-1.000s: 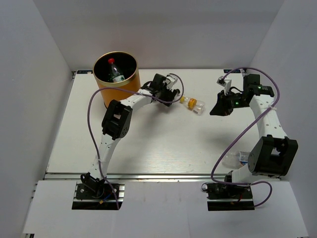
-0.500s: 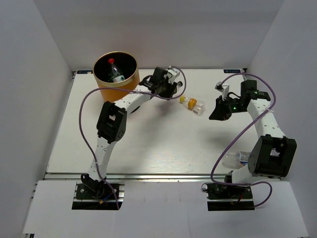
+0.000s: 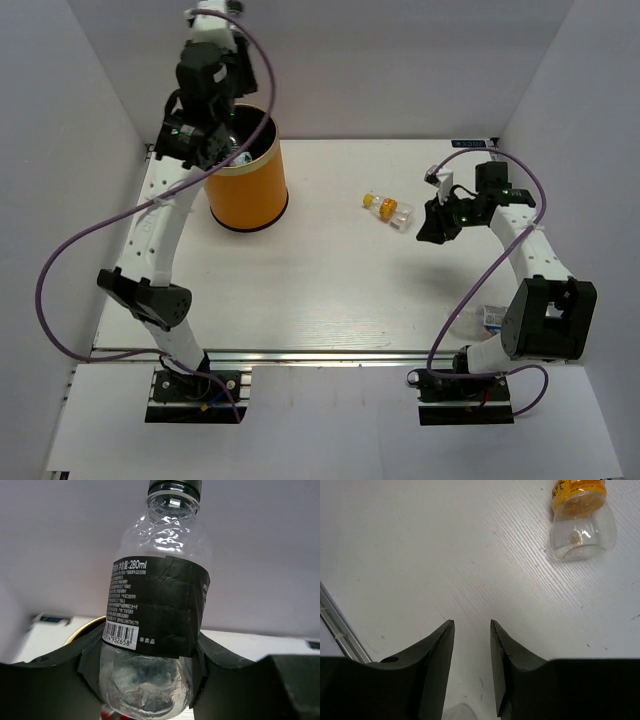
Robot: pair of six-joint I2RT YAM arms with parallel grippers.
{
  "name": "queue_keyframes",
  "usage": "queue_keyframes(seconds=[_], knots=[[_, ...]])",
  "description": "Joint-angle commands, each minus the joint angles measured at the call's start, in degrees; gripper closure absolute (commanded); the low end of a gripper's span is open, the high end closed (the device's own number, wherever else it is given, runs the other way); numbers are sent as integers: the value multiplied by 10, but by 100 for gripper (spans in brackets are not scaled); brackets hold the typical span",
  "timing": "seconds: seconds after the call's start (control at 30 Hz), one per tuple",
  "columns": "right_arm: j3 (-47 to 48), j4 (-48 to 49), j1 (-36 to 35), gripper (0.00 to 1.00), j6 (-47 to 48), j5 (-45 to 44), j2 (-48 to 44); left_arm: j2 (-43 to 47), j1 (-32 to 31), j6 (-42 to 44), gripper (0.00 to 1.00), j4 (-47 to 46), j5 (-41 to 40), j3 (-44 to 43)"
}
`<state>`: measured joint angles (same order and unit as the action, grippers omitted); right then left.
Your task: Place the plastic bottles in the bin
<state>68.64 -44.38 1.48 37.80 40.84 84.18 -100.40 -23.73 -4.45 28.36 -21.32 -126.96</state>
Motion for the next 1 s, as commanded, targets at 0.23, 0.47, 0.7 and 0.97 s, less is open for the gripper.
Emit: queue_keyframes(seconds=[0.23, 0.47, 0.7, 0.97], knots=[[-2, 56, -13, 53, -24, -59, -17, -52, 92, -99, 87, 145, 18, 63], [28, 76, -30, 10, 18, -102, 26, -82, 116, -106, 20, 174, 43, 33], [171, 28, -37, 10, 93, -71, 164, -82, 122, -106, 0, 197, 82, 28], [335, 12, -84, 10, 79, -115, 328, 54, 108, -72, 0, 142, 232, 178]])
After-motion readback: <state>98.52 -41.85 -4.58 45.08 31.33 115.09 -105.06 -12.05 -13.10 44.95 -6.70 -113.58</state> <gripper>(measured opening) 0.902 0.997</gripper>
